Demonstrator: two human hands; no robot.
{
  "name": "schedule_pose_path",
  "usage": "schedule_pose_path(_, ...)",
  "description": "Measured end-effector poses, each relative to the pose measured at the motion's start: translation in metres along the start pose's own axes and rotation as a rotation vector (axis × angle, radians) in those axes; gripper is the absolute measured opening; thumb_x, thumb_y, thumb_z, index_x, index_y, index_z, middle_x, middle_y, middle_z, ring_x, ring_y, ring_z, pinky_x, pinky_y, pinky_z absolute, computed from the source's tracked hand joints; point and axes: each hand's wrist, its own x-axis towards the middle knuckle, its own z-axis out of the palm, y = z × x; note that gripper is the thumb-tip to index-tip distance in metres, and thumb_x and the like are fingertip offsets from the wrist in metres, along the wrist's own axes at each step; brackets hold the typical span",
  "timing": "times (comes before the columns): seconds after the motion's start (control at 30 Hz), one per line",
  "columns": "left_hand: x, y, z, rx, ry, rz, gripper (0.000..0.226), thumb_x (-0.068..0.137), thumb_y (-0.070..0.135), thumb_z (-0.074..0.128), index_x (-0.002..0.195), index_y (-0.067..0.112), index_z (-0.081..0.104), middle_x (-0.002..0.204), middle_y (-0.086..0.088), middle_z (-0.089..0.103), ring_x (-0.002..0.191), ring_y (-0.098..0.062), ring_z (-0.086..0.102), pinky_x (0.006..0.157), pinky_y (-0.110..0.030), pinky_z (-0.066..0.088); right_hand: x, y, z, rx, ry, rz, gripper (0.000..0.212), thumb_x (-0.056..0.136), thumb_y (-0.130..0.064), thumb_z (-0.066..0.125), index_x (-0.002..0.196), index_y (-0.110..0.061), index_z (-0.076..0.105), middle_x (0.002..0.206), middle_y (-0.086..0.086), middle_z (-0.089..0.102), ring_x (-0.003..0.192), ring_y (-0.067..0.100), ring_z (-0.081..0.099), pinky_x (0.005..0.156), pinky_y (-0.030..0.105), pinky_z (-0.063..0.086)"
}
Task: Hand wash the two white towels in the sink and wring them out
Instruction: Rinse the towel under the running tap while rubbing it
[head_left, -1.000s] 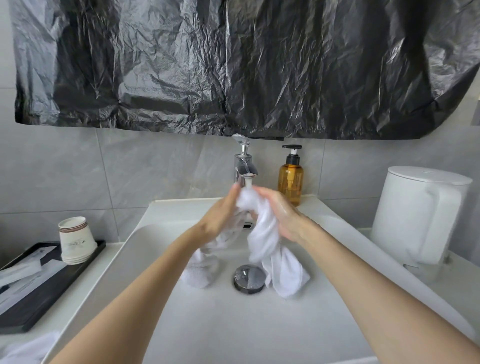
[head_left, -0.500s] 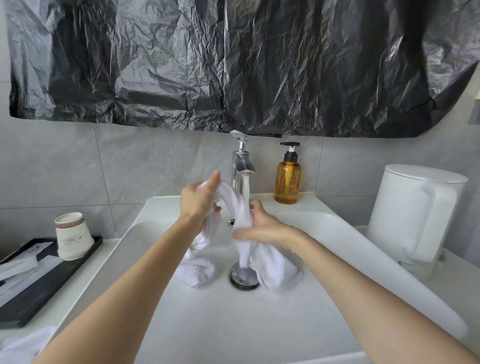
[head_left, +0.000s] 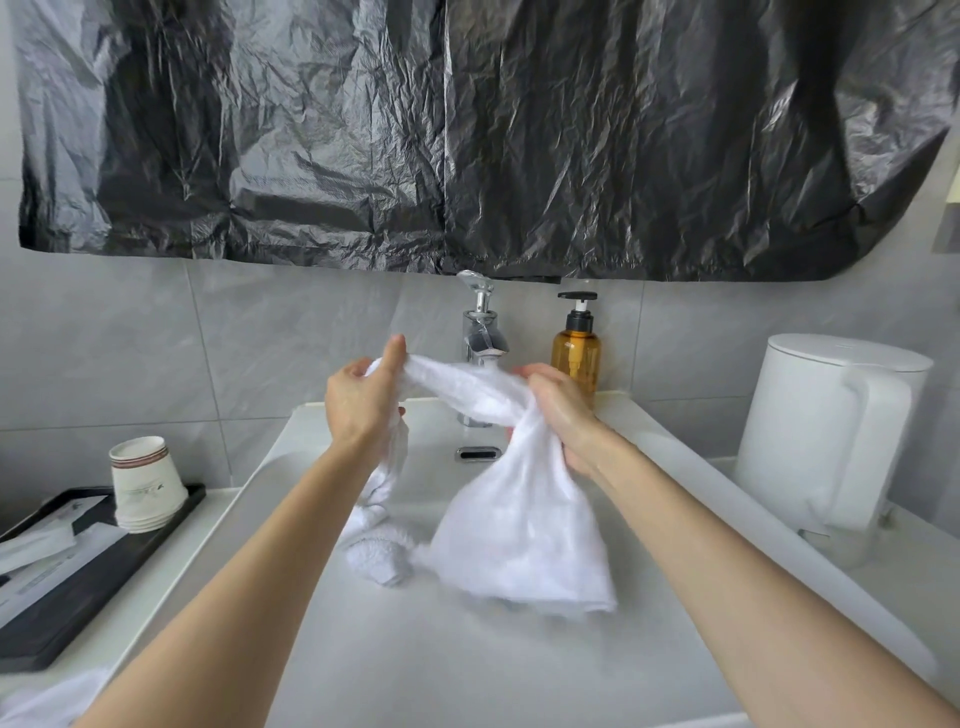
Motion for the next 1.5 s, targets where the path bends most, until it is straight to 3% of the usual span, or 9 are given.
schedule_pose_path(0.13,-0.010,-0.005,0.007,-0.010,-0.139,-0.088,0.039,0.087,0.044,0.069,0.074,0.010,0.056,0.066,-0.005,0.054,0.055,-0.016,0.051,0.060,-0.029,0.054,-0.003,0.024,0.004,-0.501,-0.212,-0.037,0.026,0.093,-0.013,0.044,0.111,-0.024,0.059,0.118,-0.003,0.062,0.111,0.015,0.056,0.087,0.027,0.044)
schedule_pose_path(0.27,-0.019,-0.007,0.017,-0.064,-0.238,-0.128,0.041,0.086,0.044,0.070,0.071,0.010,0.053,0.063,-0.006,0.047,0.055,-0.018,0.046,0.056,-0.028,0.048,-0.014,0.021,0.015,-0.273,-0.409,0.078,0.057,0.084,-0.036,0.055,0.134,-0.012,0.043,0.137,0.004,0.050,0.119,0.011,0.049,0.095,0.030,0.044)
schedule_pose_path(0.4,-0.016,-0.001,0.011,-0.236,-0.302,-0.213,0.042,0.088,0.043,0.068,0.069,0.009,0.053,0.061,-0.007,0.051,0.053,-0.018,0.051,0.047,-0.020,0.049,-0.014,0.039,0.024,-0.482,-0.375,-0.039,0.072,0.088,-0.044,0.061,0.147,-0.018,0.030,0.144,-0.001,0.047,0.130,0.017,0.047,0.107,0.036,0.040)
schedule_pose_path(0.57,-0.011,-0.008,0.007,0.094,-0.145,0.043,0.042,0.091,0.048,0.060,0.079,0.008,0.062,0.062,-0.005,0.060,0.054,-0.023,0.059,0.059,-0.029,0.048,-0.007,0.014,0.008,-0.047,-0.160,-0.056,0.023,0.087,-0.013,0.062,0.109,-0.019,0.056,0.105,0.000,0.061,0.104,0.018,0.055,0.080,0.026,0.042)
schedule_pose_path(0.73,-0.027,-0.021,0.021,0.294,-0.355,0.304,0.033,0.102,0.042,0.039,0.103,0.028,0.068,0.081,0.006,0.067,0.077,-0.018,0.062,0.073,-0.035,0.050,-0.006,0.000,0.016,0.241,0.005,-0.037,0.026,0.067,-0.024,0.057,0.090,-0.024,0.068,0.092,0.003,0.067,0.095,0.023,0.061,0.076,0.034,0.049)
schedule_pose_path(0.93,-0.050,-0.040,0.041,0.108,-0.450,0.042,0.060,0.093,0.068,0.033,0.102,0.017,0.063,0.099,-0.002,0.070,0.094,-0.018,0.067,0.088,-0.042,0.054,-0.021,0.011,0.034,-0.004,0.005,-0.037,0.037,0.082,-0.057,0.059,0.102,-0.026,0.062,0.102,-0.005,0.065,0.099,0.016,0.060,0.081,0.030,0.046)
schedule_pose_path(1.13,-0.045,-0.036,0.045,0.155,-0.382,-0.008,0.062,0.082,0.074,0.042,0.071,0.015,0.056,0.074,-0.003,0.064,0.072,-0.024,0.059,0.072,-0.038,0.049,-0.018,0.013,0.037,-0.307,0.162,-0.171,0.065,0.086,-0.070,0.026,0.083,-0.018,0.064,0.082,-0.001,0.066,0.089,0.026,0.061,0.078,0.037,0.046)
schedule_pose_path(1.33,-0.044,-0.027,0.039,0.488,-0.415,0.161,0.063,0.086,0.068,0.033,0.077,0.013,0.061,0.095,-0.017,0.069,0.092,-0.037,0.061,0.076,-0.036,0.047,-0.016,0.017,0.023,-0.741,0.109,-0.370,0.046,0.102,-0.043,0.027,0.068,-0.019,0.047,0.083,0.014,0.064,0.084,0.037,0.055,0.070,0.033,0.034)
schedule_pose_path(1.5,-0.039,-0.021,0.028,0.466,-0.606,0.127,0.045,0.098,0.056,0.039,0.077,0.018,0.052,0.067,0.008,0.050,0.069,-0.017,0.047,0.059,-0.026,0.038,-0.010,0.017,0.009,-0.529,0.055,-0.326,0.038,0.102,-0.038,0.031,0.075,-0.019,0.050,0.078,0.009,0.059,0.080,0.029,0.054,0.071,0.036,0.040)
